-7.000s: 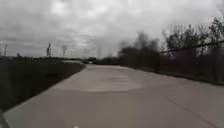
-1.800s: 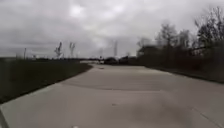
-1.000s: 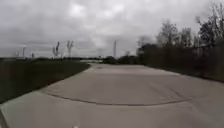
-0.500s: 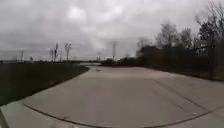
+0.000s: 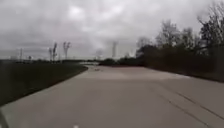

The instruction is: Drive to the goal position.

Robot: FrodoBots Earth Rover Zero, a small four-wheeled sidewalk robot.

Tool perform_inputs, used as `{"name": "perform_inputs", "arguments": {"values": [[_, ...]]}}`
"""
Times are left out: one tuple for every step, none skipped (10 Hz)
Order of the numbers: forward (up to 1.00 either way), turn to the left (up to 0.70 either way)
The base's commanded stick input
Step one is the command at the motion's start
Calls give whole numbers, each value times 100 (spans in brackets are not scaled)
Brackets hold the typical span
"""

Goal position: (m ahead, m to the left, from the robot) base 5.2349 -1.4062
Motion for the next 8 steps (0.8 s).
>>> {"name": "perform_inputs", "arguments": {"values": [[100,40],[100,13],[100,0],[100,0],[100,0],[100,0],[100,0],[100,0]]}}
